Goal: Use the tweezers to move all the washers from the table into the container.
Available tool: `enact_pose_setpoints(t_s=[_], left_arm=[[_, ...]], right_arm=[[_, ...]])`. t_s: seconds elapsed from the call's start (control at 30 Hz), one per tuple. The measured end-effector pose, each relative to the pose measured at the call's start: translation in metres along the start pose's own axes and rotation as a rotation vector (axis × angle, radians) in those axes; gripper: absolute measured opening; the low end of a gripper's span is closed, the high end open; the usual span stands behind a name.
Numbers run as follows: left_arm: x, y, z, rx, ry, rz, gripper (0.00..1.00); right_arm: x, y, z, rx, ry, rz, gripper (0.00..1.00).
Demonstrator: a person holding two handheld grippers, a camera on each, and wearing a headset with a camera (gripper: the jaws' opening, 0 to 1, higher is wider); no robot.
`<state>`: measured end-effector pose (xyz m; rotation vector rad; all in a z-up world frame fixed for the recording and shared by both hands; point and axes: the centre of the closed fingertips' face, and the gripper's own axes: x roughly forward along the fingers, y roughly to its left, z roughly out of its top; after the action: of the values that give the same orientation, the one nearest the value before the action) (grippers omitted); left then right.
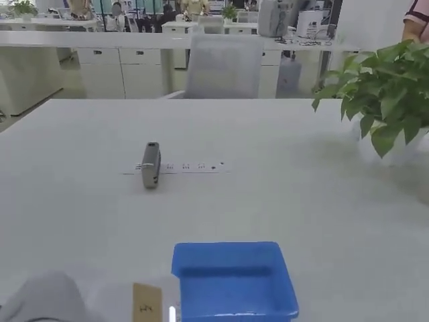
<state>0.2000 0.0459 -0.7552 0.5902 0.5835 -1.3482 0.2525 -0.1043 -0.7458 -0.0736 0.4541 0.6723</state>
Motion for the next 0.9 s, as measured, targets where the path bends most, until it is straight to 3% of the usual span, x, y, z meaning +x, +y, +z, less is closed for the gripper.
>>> enact_pose_setpoints(t_s=[0.03, 0.1, 0.17, 0.2, 0.27, 0.33, 0.37, 0.4, 0.53, 0.8, 0.9], left_arm=[[0.000, 0.000, 0.000, 0.000, 0.003, -0.003, 0.00], [0.000, -0.001, 0.000, 0.000, 0.007, -0.011, 0.00], [0.000, 0.000, 0.000, 0.003, 0.015, -0.013, 0.00], [0.000, 0.000, 0.001, 0.004, 0.021, -0.016, 0.00], [0.000, 0.000, 0.001, 0.006, 0.026, -0.022, 0.00], [0.000, 0.000, 0.001, 0.010, 0.034, -0.028, 0.00], [0.000, -0.001, 0.001, 0.014, 0.038, -0.032, 0.00], [0.000, -0.001, 0.001, 0.018, 0.041, -0.034, 0.00], [0.001, -0.001, 0.001, 0.027, 0.052, -0.044, 0.00], [0.003, -0.001, 0.005, 0.046, 0.064, -0.064, 0.00], [0.004, 0.004, 0.006, 0.060, 0.081, -0.057, 0.00]], right_arm=[[0.004, 0.008, 0.000, -0.025, 0.023, 0.029, 0.42], [0.018, 0.035, 0.006, -0.047, 0.016, 0.113, 0.41], [0.033, 0.063, 0.005, -0.112, 0.042, 0.217, 0.36], [0.041, 0.076, -0.005, -0.169, 0.094, 0.266, 0.33], [0.053, 0.092, -0.016, -0.234, 0.143, 0.333, 0.29], [0.061, 0.115, -0.033, -0.245, 0.207, 0.449, 0.20], [0.065, 0.126, -0.041, -0.285, 0.230, 0.515, 0.15], [0.068, 0.130, -0.046, -0.298, 0.244, 0.540, 0.12], [0.083, 0.139, -0.067, -0.376, 0.315, 0.595, 0.15], [0.095, 0.142, -0.065, -0.387, 0.298, 0.640, 0.08], [0.098, 0.141, -0.063, -0.376, 0.274, 0.635, 0.07]])
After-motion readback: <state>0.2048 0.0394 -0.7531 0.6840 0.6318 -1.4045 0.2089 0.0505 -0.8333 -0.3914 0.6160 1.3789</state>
